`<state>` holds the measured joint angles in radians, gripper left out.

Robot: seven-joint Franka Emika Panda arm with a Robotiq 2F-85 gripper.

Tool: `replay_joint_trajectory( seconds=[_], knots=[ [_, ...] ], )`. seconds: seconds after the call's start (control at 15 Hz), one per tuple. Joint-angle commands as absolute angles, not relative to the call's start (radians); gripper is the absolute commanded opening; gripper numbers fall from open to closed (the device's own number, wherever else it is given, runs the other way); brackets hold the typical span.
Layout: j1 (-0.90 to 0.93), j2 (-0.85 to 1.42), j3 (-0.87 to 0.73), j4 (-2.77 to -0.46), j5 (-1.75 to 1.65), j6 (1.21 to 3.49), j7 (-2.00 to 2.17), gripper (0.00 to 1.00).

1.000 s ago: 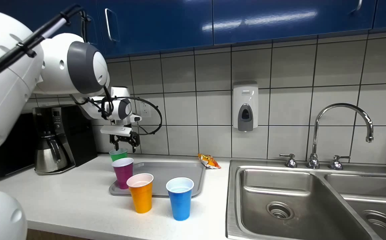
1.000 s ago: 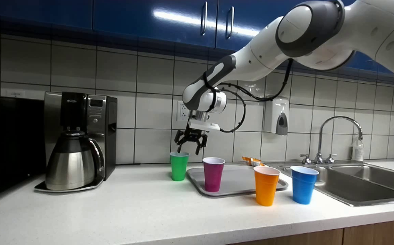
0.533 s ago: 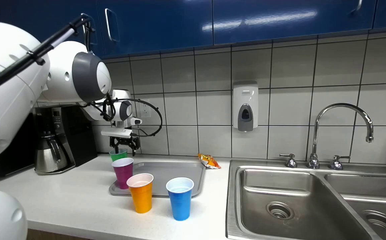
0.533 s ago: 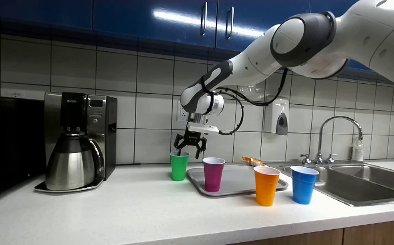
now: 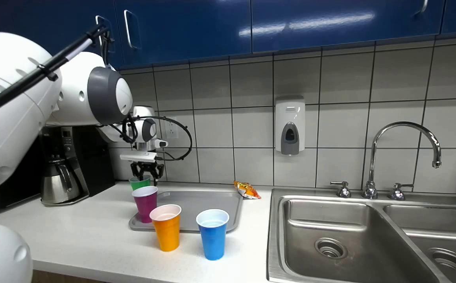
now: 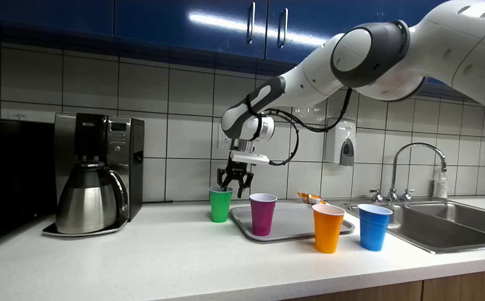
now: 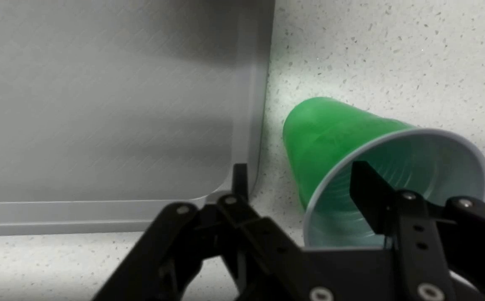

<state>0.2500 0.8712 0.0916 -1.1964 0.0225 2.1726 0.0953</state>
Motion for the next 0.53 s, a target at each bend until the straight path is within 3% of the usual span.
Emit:
replay_joint_trajectory(
  seconds=[0.0, 0.27, 0.33, 0.47],
  knots=[
    [0.253, 0.895, 0.092, -1.139, 0.009, 2.119, 0.087, 0.35],
    [0.253, 0.892, 0.096, -1.140, 0.012, 2.113, 0.087, 0.05],
    [0.252, 0.889, 0.098, -1.144, 0.012, 2.111, 0.082, 0.00],
    [0.248, 0.884, 0.105, -1.143, 0.023, 2.114, 0.080, 0.00]
  ],
)
